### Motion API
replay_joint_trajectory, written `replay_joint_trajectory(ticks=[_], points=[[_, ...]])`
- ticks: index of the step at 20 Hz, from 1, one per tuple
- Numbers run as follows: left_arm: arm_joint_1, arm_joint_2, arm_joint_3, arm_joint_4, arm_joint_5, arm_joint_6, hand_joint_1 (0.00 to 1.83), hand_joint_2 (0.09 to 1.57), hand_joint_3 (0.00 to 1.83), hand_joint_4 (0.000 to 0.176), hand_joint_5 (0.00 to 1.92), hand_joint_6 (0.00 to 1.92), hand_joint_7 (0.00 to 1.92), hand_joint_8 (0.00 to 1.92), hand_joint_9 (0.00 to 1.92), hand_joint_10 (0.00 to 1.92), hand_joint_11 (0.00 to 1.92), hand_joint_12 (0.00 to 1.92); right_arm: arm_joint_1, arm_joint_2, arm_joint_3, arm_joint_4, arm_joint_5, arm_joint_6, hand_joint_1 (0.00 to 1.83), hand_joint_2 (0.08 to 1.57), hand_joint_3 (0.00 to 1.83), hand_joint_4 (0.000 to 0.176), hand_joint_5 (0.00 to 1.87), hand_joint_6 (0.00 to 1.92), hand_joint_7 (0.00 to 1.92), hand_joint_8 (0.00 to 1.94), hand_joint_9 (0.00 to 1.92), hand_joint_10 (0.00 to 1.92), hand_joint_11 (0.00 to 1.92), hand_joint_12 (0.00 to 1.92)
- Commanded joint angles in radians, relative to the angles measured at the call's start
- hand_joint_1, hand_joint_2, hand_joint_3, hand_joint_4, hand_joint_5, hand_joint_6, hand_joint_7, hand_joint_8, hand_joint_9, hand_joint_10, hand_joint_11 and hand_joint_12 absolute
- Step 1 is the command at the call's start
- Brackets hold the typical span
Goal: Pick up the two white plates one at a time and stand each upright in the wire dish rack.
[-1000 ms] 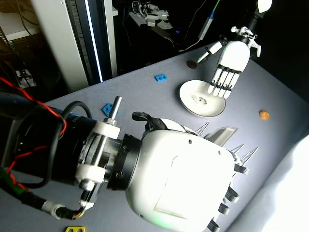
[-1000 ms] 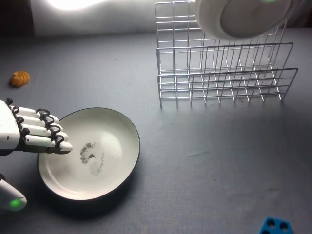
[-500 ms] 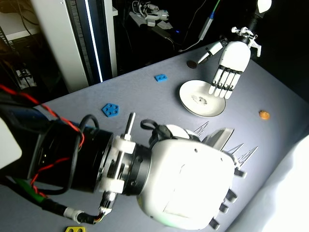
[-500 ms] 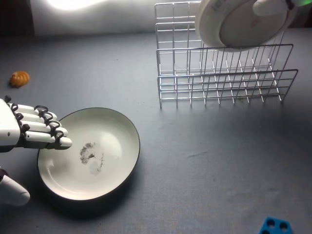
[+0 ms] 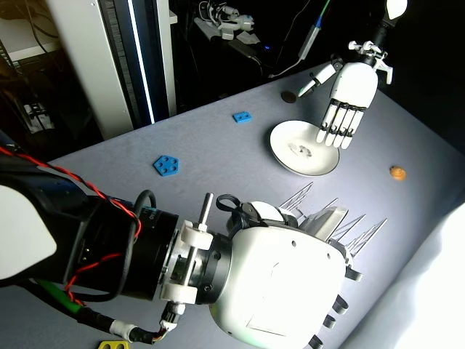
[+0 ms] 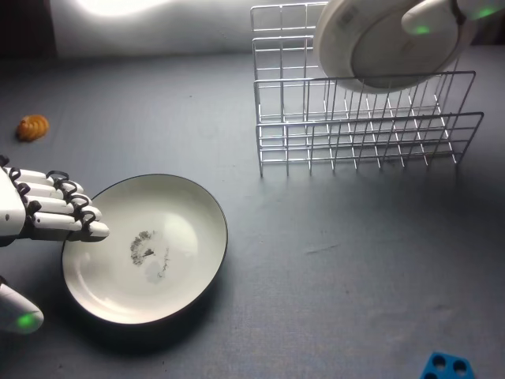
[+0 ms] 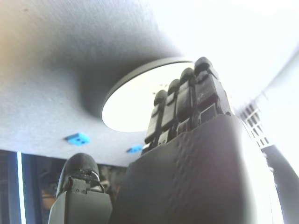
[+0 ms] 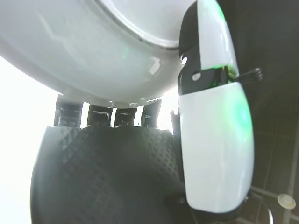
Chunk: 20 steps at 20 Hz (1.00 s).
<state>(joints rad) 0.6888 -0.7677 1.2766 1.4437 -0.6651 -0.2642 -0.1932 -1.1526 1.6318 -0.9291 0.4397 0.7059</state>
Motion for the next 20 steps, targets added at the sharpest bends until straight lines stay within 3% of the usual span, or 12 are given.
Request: replay_joint_trajectory(ticks=[1, 20], points=[[-0.002, 0.013, -0.002, -0.043, -0.023, -0.004, 0.0, 1.08, 0.0, 0.0, 0.03, 0.0, 0.01, 0.0, 0.0, 0.0, 0.0, 0.0, 0.006, 0.003, 0.006, 0.061, 0.086, 0.017, 1.21, 1.12, 0.0, 0.025, 0.95, 1.08, 1.02, 0.88, 1.17, 0.0, 0.77, 0.92], [-0.009, 0.019, -0.004, -0.031, -0.019, -0.005, 0.0, 1.06, 0.0, 0.0, 0.05, 0.01, 0.03, 0.01, 0.0, 0.0, 0.0, 0.0, -0.056, -0.038, 0.034, 0.118, 0.084, -0.047, 1.22, 1.11, 0.0, 0.021, 0.96, 1.06, 1.05, 0.83, 1.18, 0.0, 0.8, 0.88]])
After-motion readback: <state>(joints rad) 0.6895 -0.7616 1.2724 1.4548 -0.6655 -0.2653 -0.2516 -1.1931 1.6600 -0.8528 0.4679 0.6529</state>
